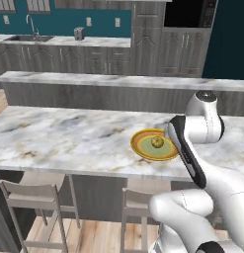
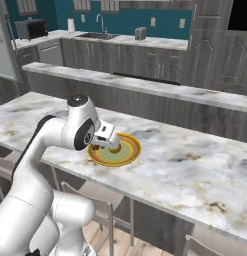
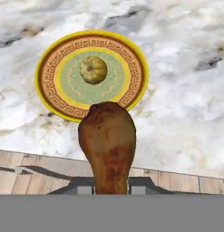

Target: Take the cheese, chicken drumstick, and squash from the fridge and place them on the plate on the dining counter to create an appetizer plate.

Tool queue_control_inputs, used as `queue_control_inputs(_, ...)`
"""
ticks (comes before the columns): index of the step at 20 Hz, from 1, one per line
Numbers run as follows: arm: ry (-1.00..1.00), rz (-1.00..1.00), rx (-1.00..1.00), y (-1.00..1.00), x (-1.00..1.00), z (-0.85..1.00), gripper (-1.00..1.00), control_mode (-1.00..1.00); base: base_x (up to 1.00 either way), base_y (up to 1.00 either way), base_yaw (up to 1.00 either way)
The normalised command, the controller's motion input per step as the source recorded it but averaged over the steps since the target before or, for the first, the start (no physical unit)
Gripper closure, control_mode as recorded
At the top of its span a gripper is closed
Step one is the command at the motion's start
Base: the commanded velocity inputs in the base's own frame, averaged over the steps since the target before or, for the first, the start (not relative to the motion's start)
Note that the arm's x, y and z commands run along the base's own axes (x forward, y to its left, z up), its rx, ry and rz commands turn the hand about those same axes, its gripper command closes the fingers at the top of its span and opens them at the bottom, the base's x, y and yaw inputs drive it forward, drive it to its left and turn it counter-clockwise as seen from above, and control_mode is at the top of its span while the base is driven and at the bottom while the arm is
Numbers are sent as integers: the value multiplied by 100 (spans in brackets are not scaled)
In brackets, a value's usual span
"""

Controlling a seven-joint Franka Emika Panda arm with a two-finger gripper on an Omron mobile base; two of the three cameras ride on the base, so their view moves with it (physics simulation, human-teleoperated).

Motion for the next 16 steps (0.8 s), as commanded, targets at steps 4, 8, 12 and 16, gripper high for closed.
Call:
queue_control_inputs(4,7,0,0,-19,64,-36,100,-100,0,0,0)
queue_control_inputs(8,5,0,0,-26,52,-48,100,-100,0,0,0)
queue_control_inputs(12,3,0,0,-24,47,-48,100,-100,0,0,0)
queue_control_inputs(16,1,0,0,-17,44,-48,100,-100,0,0,0)
